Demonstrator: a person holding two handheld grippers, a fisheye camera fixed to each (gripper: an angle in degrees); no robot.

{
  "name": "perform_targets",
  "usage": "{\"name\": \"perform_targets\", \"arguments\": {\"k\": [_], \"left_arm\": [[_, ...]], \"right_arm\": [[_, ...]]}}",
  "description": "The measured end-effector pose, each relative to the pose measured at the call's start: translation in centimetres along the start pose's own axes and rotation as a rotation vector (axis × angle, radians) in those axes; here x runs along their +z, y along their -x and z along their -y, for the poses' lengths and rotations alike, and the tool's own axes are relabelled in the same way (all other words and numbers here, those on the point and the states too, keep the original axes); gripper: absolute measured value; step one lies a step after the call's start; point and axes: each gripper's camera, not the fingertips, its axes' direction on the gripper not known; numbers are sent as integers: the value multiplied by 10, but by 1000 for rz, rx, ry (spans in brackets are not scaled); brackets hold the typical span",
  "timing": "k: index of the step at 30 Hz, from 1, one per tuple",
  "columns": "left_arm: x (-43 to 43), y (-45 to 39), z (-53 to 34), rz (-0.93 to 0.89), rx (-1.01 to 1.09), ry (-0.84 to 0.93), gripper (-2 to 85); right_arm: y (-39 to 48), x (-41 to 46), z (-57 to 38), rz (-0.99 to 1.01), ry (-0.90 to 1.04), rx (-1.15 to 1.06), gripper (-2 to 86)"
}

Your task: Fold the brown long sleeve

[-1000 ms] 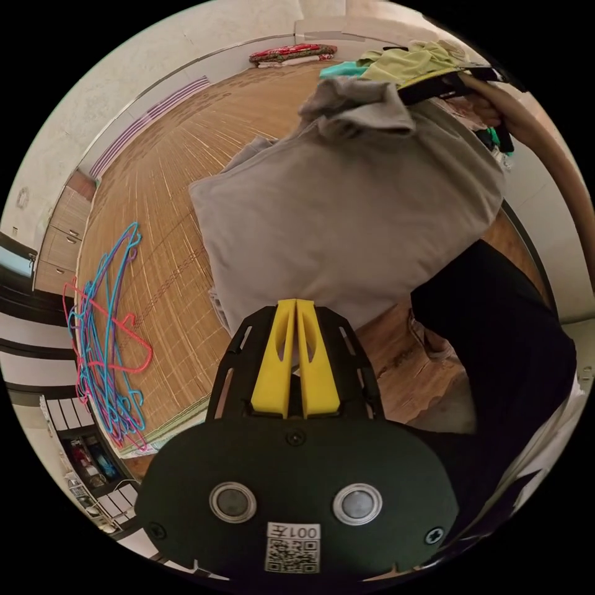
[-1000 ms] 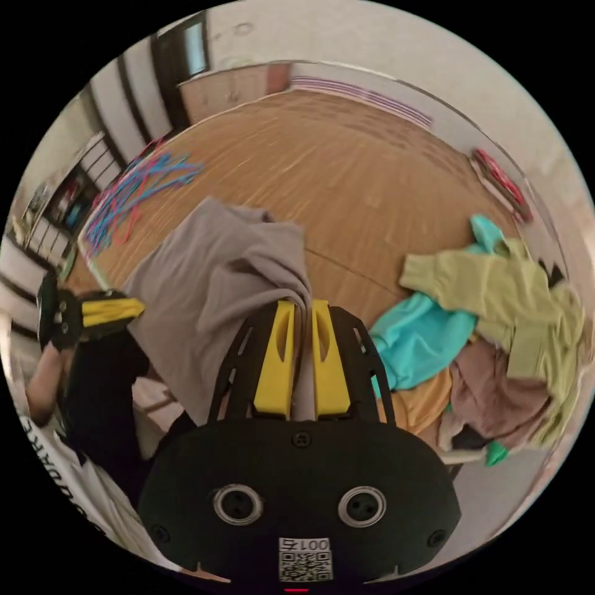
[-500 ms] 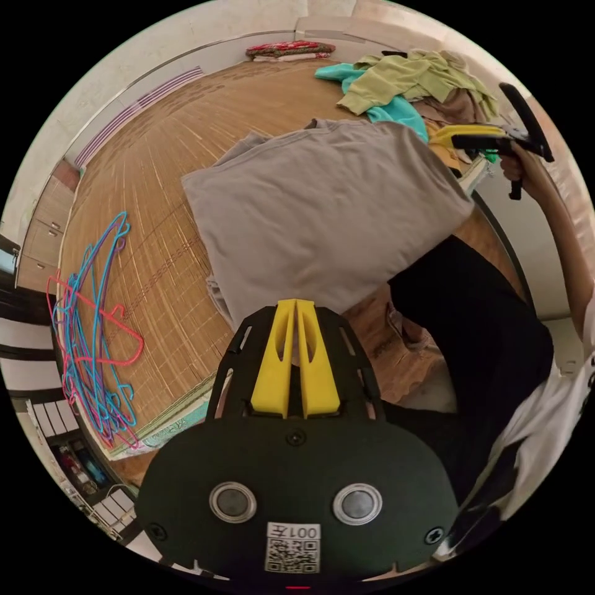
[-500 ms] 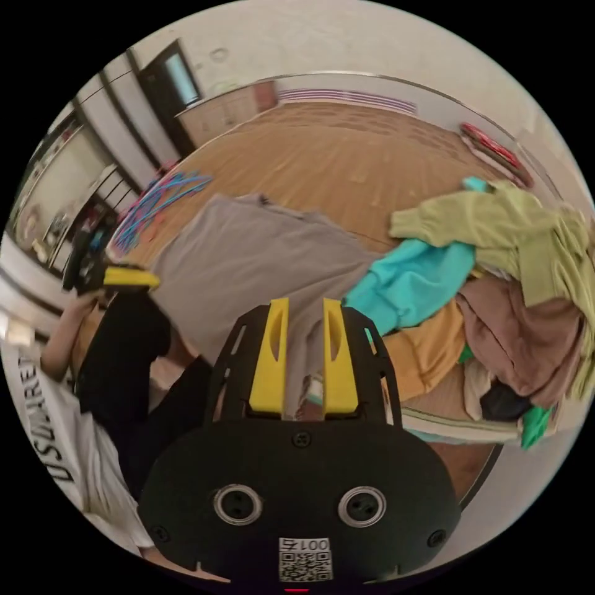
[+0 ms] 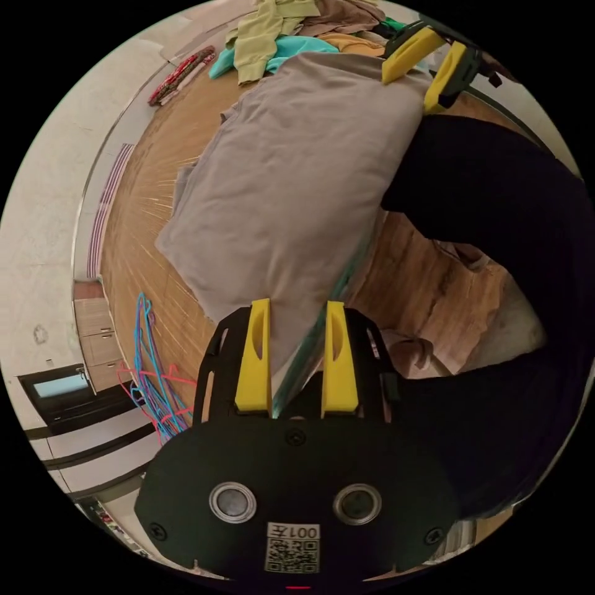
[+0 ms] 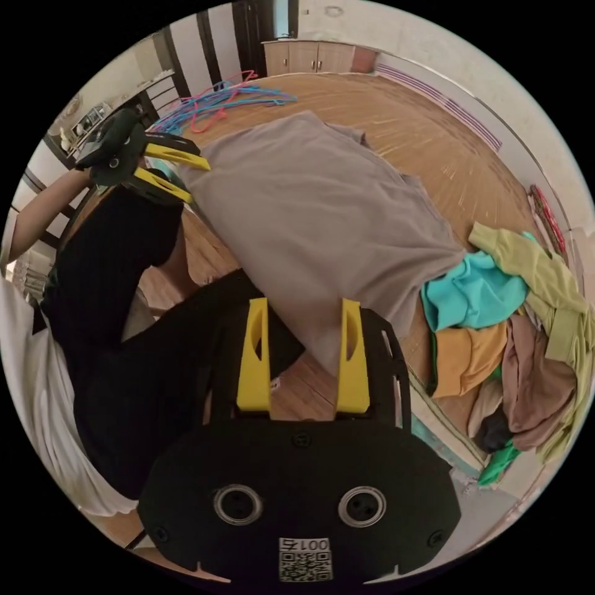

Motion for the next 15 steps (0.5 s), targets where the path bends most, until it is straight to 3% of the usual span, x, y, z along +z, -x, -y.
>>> {"name": "perform_targets", "arguments": {"k": [3,9,15], "left_arm": [[-8,6,-3,-46,-3,-3,115],[-21,43,-15,-300,23,-27,41],[-69,68,-49,-359,13,-177,-7]], "right_arm": [[12,3,-6,-68,28,-95,126],[74,26,-6,-492,147,-389,80],[65,-38,-18,-338,41,-245,37]]}}
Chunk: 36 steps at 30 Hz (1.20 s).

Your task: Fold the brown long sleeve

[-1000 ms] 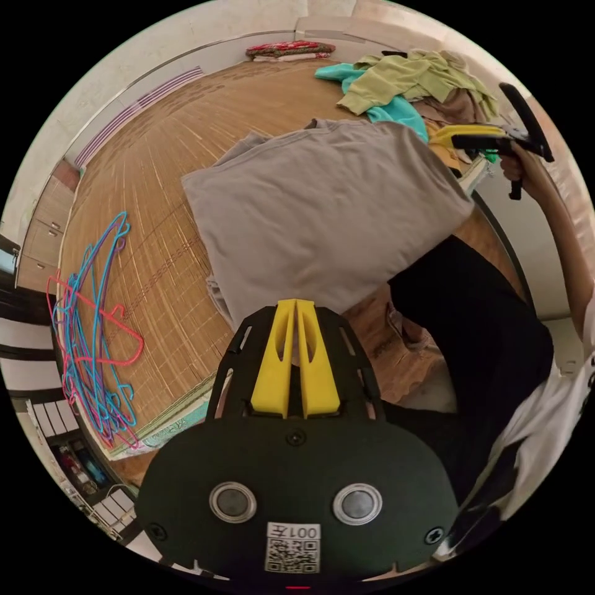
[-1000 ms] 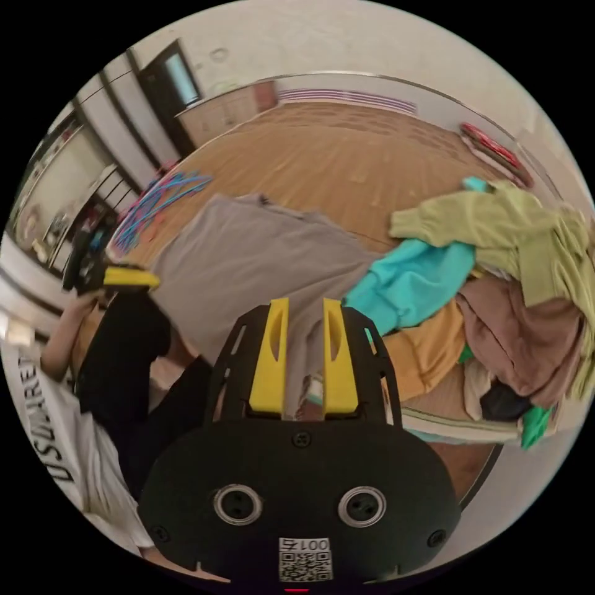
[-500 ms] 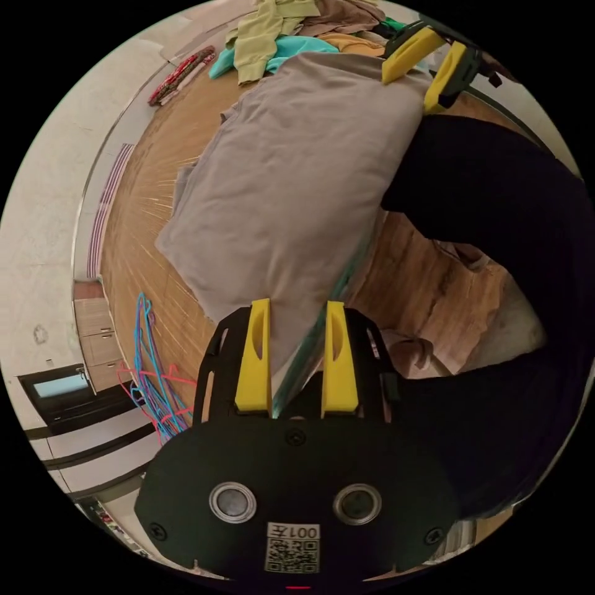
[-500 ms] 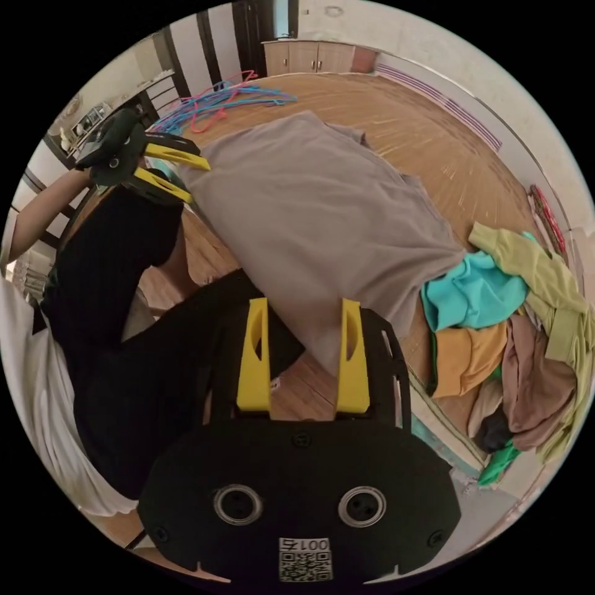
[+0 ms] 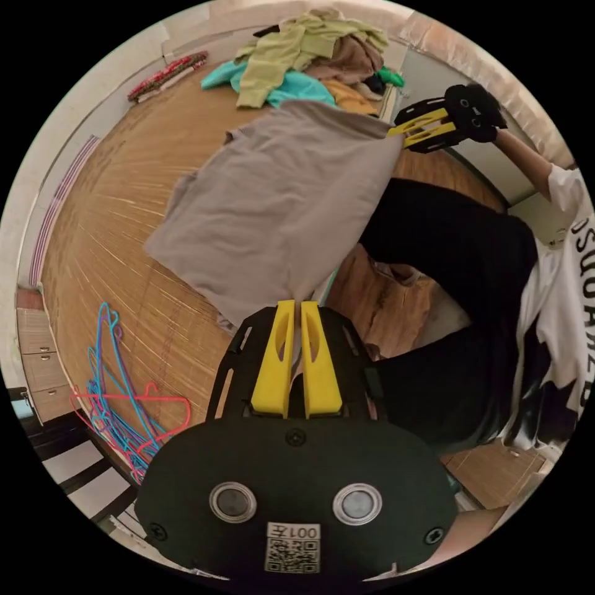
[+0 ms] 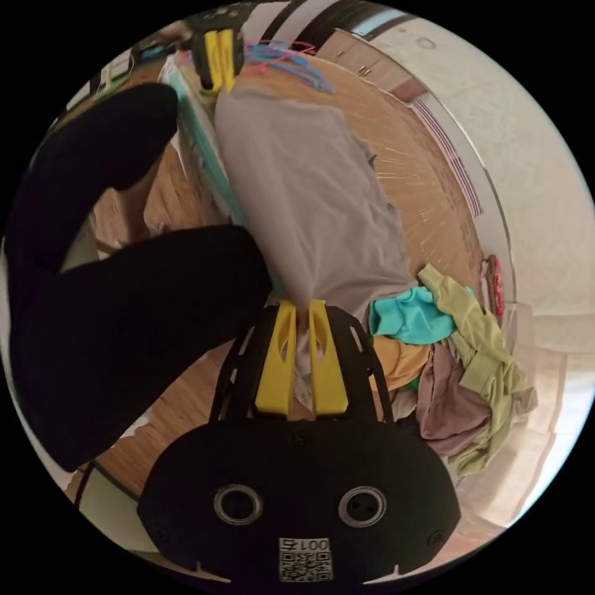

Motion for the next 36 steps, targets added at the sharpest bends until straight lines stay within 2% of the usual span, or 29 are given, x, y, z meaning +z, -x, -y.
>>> {"name": "perform_targets", "arguments": {"k": [2,4,8,11,16,21,25,27,29,31,33,36], "left_arm": [[-33,-5,-10,23,2,-57,-9],[-54,-2,-8,97,-2,-76,-9],[-96,55,35,358,-91,-71,-9],[-143,109,63,469,-211,-126,-10],[-227,119,51,634,-306,-277,-10],[-215,86,4,582,-290,-286,-10],[-131,26,-34,532,-291,-259,-10],[-83,-3,-45,476,-300,-200,-10],[-30,-42,-49,409,-261,-60,-10],[-6,-71,-50,448,-164,51,-10],[0,-91,-53,480,-96,82,-10],[-2,-99,-59,395,-103,74,-9]], "right_arm": [[-25,-33,-9,83,-63,41,31],[-50,-54,-8,79,-125,68,28],[-137,-67,47,-91,-205,149,24],[-199,-70,97,-261,-248,259,23],[-235,-134,115,-332,-453,387,24],[-194,-144,105,-280,-486,264,25],[-126,-90,84,-164,-401,193,26],[-88,-56,73,-116,-316,151,26],[-33,-22,58,-120,-191,29,25],[3,-18,45,-172,-158,-83,25],[26,-26,35,-235,-152,-136,25],[37,-37,27,-196,-149,-110,24]]}}
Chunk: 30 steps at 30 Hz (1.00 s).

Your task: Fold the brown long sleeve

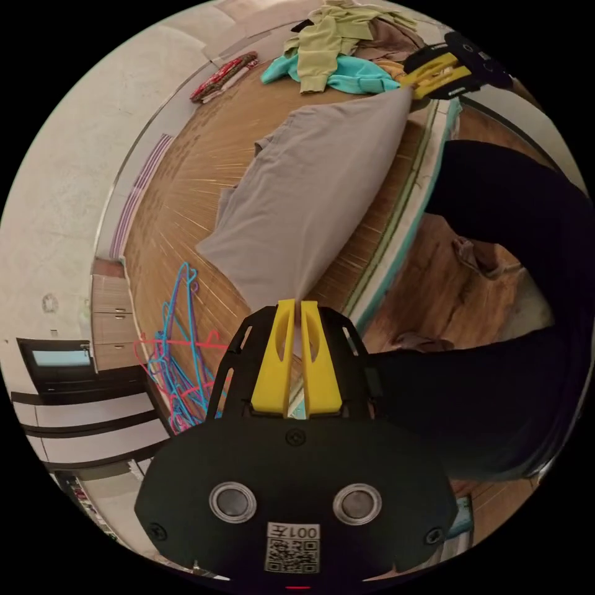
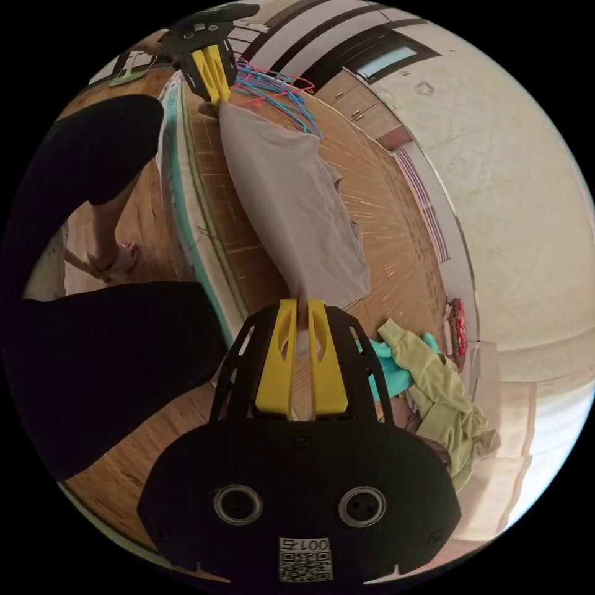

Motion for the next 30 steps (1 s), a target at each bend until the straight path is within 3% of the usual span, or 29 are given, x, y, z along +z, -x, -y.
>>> {"name": "perform_targets", "arguments": {"k": [6,10,14,19,23,27,30], "left_arm": [[25,-26,-13,-63,-21,55,-9],[27,-52,-27,75,65,106,-10],[20,-49,-46,94,34,197,-10],[4,-37,-47,-50,-118,23,-10],[22,-39,-18,-111,-248,-106,-10],[52,-51,6,-214,-291,-144,-10],[87,-66,11,-238,-344,-68,-10]], "right_arm": [[3,6,-22,90,86,119,22],[7,-3,-43,110,113,151,23],[-7,-21,-64,137,89,250,40],[-28,-29,-64,245,-11,326,89],[-26,-14,-37,240,21,206,113],[-21,-1,-27,233,74,123,108],[-31,2,-31,277,96,165,85]]}}
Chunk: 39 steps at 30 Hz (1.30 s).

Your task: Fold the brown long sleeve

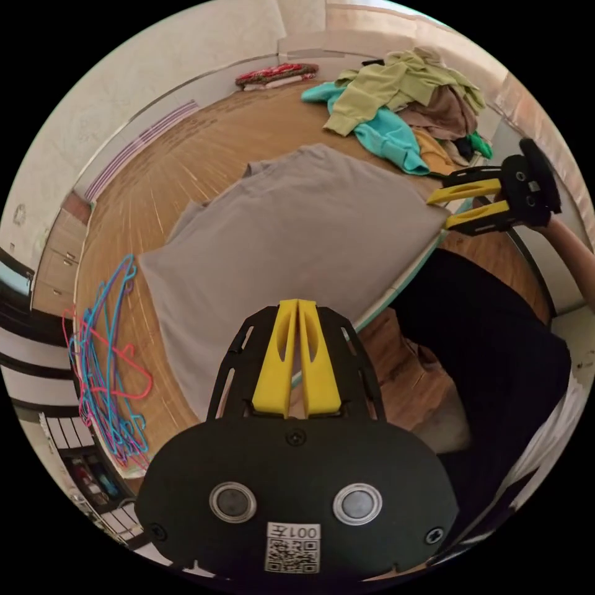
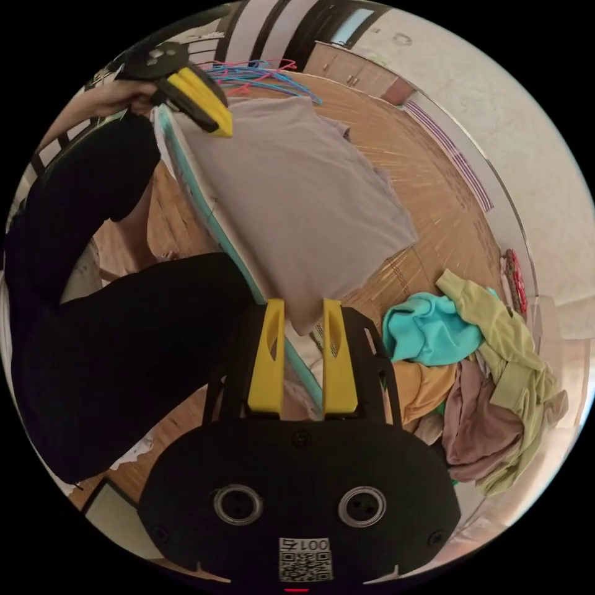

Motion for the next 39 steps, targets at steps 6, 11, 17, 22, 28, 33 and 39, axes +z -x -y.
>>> {"name": "perform_targets", "arguments": {"k": [6,11,17,22,28,33,39], "left_arm": [[18,-4,-44,40,-111,-94,-10],[17,-5,-75,-71,-150,-237,-10],[56,0,-107,-167,-261,-260,-10],[69,11,-129,-240,-282,-302,-10],[73,33,-183,-356,-552,-464,-10],[51,22,-228,-331,-630,-494,-9],[24,41,-260,-292,-654,-480,-9]], "right_arm": [[-9,-15,3,81,12,38,45],[-2,-46,14,-54,4,89,29],[-2,-73,31,-215,-36,231,25],[3,-119,96,-341,-255,293,26],[80,-170,221,-239,-514,-123,32],[133,-142,258,-31,-415,-342,49],[92,-144,253,279,-467,-206,109]]}}
